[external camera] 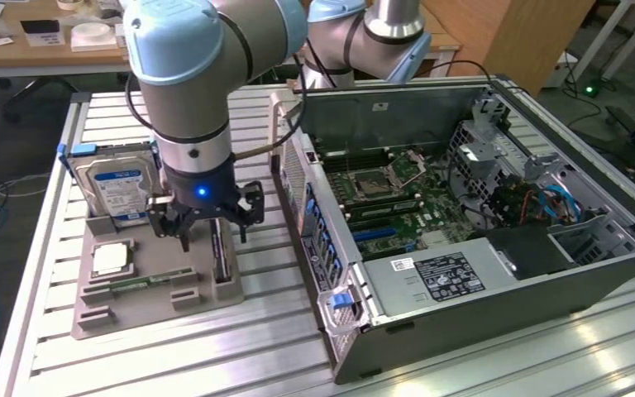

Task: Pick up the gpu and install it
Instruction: 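Pick up the gpu and move the gpu toward the slot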

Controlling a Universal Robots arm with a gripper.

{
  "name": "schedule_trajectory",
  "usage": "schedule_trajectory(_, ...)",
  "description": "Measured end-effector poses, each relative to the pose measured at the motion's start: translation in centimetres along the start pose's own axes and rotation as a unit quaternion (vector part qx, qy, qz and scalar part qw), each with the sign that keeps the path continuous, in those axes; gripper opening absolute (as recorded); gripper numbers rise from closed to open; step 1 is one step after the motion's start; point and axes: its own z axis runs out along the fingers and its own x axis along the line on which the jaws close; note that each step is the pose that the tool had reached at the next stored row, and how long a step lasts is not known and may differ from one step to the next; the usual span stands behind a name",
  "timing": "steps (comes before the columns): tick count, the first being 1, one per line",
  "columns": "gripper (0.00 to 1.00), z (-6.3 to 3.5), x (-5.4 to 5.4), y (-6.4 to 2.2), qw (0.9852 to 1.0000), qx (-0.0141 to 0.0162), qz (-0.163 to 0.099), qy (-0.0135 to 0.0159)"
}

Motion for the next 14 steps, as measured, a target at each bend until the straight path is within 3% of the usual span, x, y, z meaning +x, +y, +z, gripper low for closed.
schedule_trajectory(8,0.83,0.38,0.01,-0.01,1.0000,0.0001,0.000,0.0000)
schedule_trajectory(11,0.65,0.38,0.01,-0.01,1.0000,0.0001,0.000,0.0000)
schedule_trajectory(14,0.59,0.40,0.00,-0.01,1.0000,0.0000,0.000,0.0000)
